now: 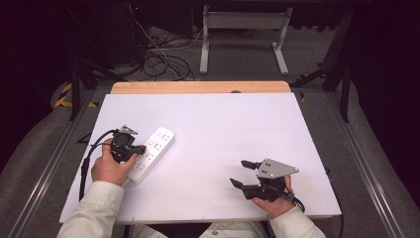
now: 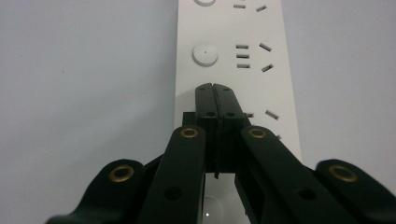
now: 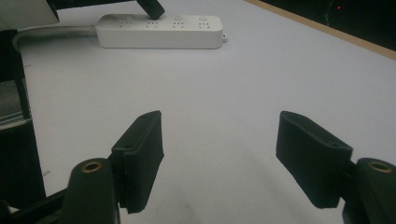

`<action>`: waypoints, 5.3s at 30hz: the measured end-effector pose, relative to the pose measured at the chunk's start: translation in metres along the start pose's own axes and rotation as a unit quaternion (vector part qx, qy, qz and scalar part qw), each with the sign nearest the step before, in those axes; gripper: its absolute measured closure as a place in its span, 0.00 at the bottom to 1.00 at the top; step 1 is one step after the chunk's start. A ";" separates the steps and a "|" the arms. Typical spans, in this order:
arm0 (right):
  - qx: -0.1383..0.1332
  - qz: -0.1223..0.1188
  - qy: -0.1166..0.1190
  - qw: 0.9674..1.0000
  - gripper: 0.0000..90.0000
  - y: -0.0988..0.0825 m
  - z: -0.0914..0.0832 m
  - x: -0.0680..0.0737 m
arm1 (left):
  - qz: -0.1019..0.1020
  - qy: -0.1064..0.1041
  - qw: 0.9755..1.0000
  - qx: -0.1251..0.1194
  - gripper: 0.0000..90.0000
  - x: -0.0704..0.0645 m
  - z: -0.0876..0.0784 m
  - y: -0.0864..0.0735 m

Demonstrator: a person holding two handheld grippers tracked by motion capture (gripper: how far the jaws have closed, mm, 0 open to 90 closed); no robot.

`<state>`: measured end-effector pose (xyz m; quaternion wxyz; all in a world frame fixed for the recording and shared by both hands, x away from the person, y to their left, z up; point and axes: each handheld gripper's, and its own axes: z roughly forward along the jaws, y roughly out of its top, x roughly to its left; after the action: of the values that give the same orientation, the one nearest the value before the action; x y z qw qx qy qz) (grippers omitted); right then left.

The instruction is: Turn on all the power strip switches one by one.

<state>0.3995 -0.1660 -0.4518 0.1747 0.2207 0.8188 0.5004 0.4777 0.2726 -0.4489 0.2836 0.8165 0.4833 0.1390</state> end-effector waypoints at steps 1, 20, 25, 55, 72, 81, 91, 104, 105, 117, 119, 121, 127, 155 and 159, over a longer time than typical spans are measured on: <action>-0.001 0.000 0.000 1.000 0.36 0.000 0.000 0.000 | 0.002 0.000 1.000 -0.017 1.00 0.001 -0.005 0.002; 0.001 0.000 -0.002 1.000 0.36 0.000 0.001 -0.001 | 0.011 -0.013 0.998 -0.056 1.00 -0.002 -0.033 0.012; 0.001 0.000 -0.003 1.000 0.36 0.000 0.001 -0.001 | 0.055 -0.014 0.997 -0.051 1.00 -0.003 -0.023 0.017; 0.005 0.002 -0.001 1.000 0.35 -0.001 0.002 -0.001 | 0.020 -0.019 0.999 -0.016 1.00 0.009 0.020 0.033; 0.007 0.003 -0.006 1.000 0.35 -0.001 0.002 -0.002 | 0.014 -0.042 0.999 -0.002 1.00 0.012 0.021 0.034; 0.006 0.002 -0.007 1.000 0.35 -0.001 0.002 -0.002 | 0.010 -0.038 0.999 -0.001 1.00 0.010 0.022 0.034; 0.006 0.001 -0.007 1.000 0.35 -0.001 0.002 -0.001 | 0.013 -0.023 1.000 -0.003 1.00 0.007 0.022 0.032; 0.008 0.000 -0.004 1.000 0.35 -0.001 0.002 0.000 | 0.008 -0.008 1.000 -0.008 1.00 0.002 0.023 0.030; 0.008 0.000 -0.004 1.000 0.35 -0.001 0.002 0.000 | 0.004 -0.007 1.000 -0.010 1.00 0.003 0.023 0.030; 0.005 0.001 -0.002 1.000 0.35 -0.001 0.001 0.000 | -0.002 -0.001 1.000 -0.030 1.00 -0.002 0.021 0.029; 0.004 0.000 -0.003 1.000 0.35 0.000 0.001 0.000 | -0.001 -0.002 0.999 -0.043 1.00 0.000 0.018 0.030; 0.005 0.001 -0.003 1.000 0.35 0.000 0.001 -0.001 | -0.007 -0.018 0.997 -0.068 1.00 0.001 0.009 0.033; 0.006 0.003 -0.002 1.000 0.35 -0.001 0.002 -0.002 | 0.003 -0.019 0.997 -0.075 1.00 -0.002 0.004 0.036; 0.008 0.003 0.000 1.000 0.35 -0.002 0.002 -0.002 | 0.029 -0.003 0.998 -0.049 1.00 0.004 0.030 0.065; 0.009 0.002 0.000 1.000 0.35 -0.002 0.003 -0.002 | 0.028 -0.003 0.999 -0.042 1.00 0.003 0.036 0.066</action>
<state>0.4023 -0.1659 -0.4543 0.1718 0.2239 0.8226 0.4936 0.5436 0.2387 -0.4383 0.3151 0.8174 0.4531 0.1651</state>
